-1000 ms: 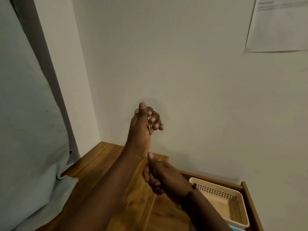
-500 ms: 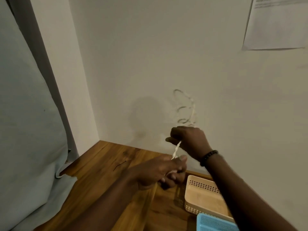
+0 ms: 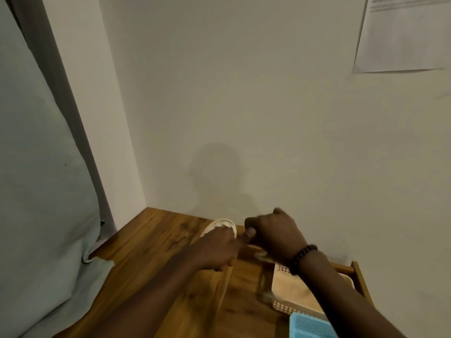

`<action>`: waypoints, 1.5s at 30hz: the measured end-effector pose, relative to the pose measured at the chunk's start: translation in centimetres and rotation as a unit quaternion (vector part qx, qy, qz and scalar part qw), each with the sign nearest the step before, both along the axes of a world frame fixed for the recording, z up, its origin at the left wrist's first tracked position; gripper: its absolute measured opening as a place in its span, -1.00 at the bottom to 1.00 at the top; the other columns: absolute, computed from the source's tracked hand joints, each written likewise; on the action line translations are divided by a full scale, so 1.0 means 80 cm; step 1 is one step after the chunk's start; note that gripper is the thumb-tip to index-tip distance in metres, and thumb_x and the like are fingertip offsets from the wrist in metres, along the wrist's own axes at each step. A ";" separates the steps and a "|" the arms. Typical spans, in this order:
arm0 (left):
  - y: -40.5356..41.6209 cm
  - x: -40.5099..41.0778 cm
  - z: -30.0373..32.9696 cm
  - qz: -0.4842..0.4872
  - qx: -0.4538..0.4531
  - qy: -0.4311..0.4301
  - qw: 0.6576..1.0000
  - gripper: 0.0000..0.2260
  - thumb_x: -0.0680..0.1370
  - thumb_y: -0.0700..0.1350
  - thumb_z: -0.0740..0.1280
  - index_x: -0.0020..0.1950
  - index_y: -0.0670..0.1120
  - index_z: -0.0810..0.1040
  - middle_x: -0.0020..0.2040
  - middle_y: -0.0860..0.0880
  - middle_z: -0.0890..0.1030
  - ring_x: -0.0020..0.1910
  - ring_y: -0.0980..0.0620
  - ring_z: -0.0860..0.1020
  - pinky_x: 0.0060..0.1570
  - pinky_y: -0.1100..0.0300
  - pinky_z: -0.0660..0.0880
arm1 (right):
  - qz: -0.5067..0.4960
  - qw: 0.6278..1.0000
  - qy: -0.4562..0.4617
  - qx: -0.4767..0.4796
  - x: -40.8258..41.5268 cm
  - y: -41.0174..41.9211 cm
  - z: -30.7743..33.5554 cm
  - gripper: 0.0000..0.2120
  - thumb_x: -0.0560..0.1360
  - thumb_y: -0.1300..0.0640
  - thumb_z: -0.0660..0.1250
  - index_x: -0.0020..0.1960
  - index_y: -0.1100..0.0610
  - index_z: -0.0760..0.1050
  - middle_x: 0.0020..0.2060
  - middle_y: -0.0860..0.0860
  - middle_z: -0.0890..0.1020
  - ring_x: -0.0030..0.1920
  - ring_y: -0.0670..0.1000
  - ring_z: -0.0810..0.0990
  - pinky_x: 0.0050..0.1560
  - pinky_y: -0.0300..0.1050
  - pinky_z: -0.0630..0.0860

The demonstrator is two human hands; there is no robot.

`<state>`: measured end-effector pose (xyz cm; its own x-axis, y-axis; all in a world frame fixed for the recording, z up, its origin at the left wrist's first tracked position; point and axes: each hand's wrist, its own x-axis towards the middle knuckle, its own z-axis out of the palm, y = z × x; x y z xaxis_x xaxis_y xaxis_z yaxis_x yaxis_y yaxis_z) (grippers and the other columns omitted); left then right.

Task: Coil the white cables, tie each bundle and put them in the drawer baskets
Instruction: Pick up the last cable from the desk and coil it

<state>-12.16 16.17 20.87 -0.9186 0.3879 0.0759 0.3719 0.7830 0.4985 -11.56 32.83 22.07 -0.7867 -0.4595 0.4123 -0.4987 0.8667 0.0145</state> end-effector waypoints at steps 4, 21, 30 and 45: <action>0.004 0.012 0.030 -0.053 0.028 -0.056 0.997 -0.58 0.58 0.24 0.19 -0.27 -0.07 0.44 -0.39 -0.01 0.46 -0.45 0.08 0.41 -0.37 0.20 0.35 | -0.036 0.994 0.094 0.040 -0.031 0.015 0.001 -0.85 0.41 -0.01 0.49 -0.20 -0.02 0.53 -0.35 -0.09 0.54 -0.39 -0.05 0.50 -0.15 -0.17 0.25; -0.027 0.023 0.134 -0.236 0.689 -0.175 0.663 -0.56 0.53 0.27 0.04 -0.31 -0.03 0.39 -0.58 0.10 0.23 -0.66 0.16 0.13 -0.63 0.38 0.13 | 0.197 0.744 -0.307 -0.560 0.017 -0.004 -0.036 -0.41 0.46 -0.41 0.17 -0.36 0.11 0.45 -0.46 0.02 0.36 -0.40 0.18 0.14 -0.31 0.04 0.08; -0.064 -0.041 0.105 0.110 0.399 0.106 0.904 -0.81 0.64 -0.07 0.21 -0.14 -0.10 0.46 -0.47 -0.03 0.48 -0.52 -0.07 0.48 -0.37 0.04 0.48 | 0.235 0.841 -0.295 -0.387 0.071 0.020 -0.015 -0.59 0.52 -0.20 0.28 -0.34 0.07 0.50 -0.45 -0.08 0.49 -0.40 -0.10 0.44 -0.29 -0.24 0.37; 0.058 0.043 0.124 -0.247 0.637 -0.099 0.724 -0.62 0.56 0.16 0.14 -0.26 -0.11 0.43 -0.56 0.03 0.29 -0.64 0.11 0.33 -0.56 0.30 0.37 | 0.174 0.742 -0.386 -0.520 0.035 -0.050 -0.026 -0.74 0.63 0.05 0.18 -0.22 0.02 0.47 -0.40 -0.13 0.40 -0.48 -0.19 0.39 -0.39 -0.37 0.29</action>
